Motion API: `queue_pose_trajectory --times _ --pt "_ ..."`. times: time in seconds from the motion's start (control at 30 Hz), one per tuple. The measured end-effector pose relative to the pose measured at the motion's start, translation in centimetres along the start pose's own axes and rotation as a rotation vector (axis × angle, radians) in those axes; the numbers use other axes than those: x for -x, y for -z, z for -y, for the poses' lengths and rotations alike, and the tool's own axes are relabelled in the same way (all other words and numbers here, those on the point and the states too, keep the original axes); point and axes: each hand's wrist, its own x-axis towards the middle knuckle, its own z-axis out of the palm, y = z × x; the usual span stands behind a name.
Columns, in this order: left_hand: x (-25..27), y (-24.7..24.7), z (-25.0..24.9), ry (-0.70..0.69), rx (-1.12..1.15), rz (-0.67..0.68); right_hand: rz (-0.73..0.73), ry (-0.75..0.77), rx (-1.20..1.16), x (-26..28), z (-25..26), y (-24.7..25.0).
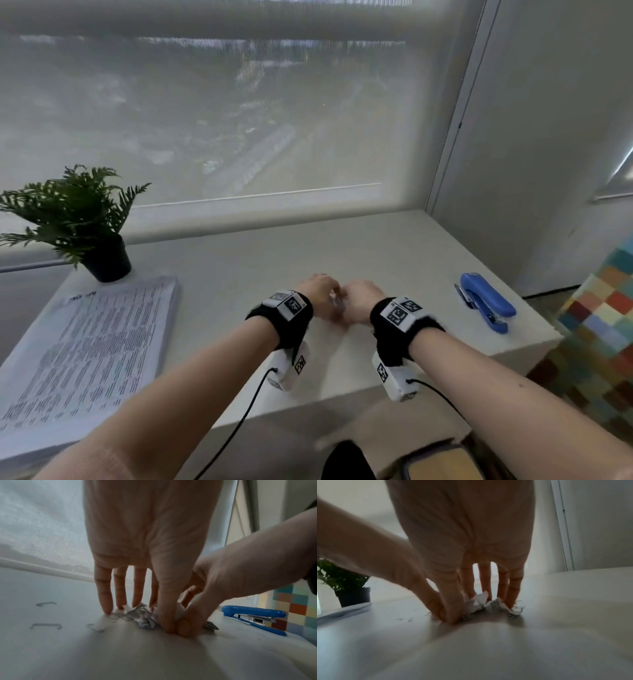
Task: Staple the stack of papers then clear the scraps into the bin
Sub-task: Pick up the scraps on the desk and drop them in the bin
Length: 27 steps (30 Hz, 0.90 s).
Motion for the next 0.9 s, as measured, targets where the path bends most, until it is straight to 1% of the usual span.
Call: queue_pose_trajectory --times 0.13,0.23,0.37,0.47,0.53,0.63,0.7,0.8,0.9 --pt "0.4 -0.1 -0.7 0.063 0.055 -0.063 -0.105 -0.062 -0.071 -0.3 0.0 -0.4" --pt "0.6 0.0 -0.7 0.092 0.072 -0.084 -0.144 -0.104 -0.135 -0.5 -0.6 -0.5" --pt "1.1 0.4 0.0 0.123 0.145 -0.142 -0.229 -0.175 -0.301 -0.6 -2.0 -0.8" --pt "2.0 1.1 0.0 0.141 0.211 -0.22 -0.315 -0.241 -0.543 -0.5 -2.9 -0.7" --pt "2.9 1.6 -0.1 0.146 0.254 -0.269 -0.361 -0.294 -0.764 -0.4 -3.3 -0.7" --pt "4.3 2.2 -0.5 0.146 0.298 -0.316 -0.384 -0.368 -1.101 0.2 -3.5 -0.7" --pt "5.2 2.5 -0.6 0.146 0.323 -0.332 -0.367 -0.354 -1.284 1.0 -3.3 -0.6" --pt "6.1 2.7 -0.5 0.156 0.38 -0.347 -0.354 -0.292 -1.536 2.6 -3.0 -0.3" --pt "6.3 2.7 -0.4 0.196 0.505 -0.306 -0.36 -0.289 -1.748 4.0 -3.1 -0.4"
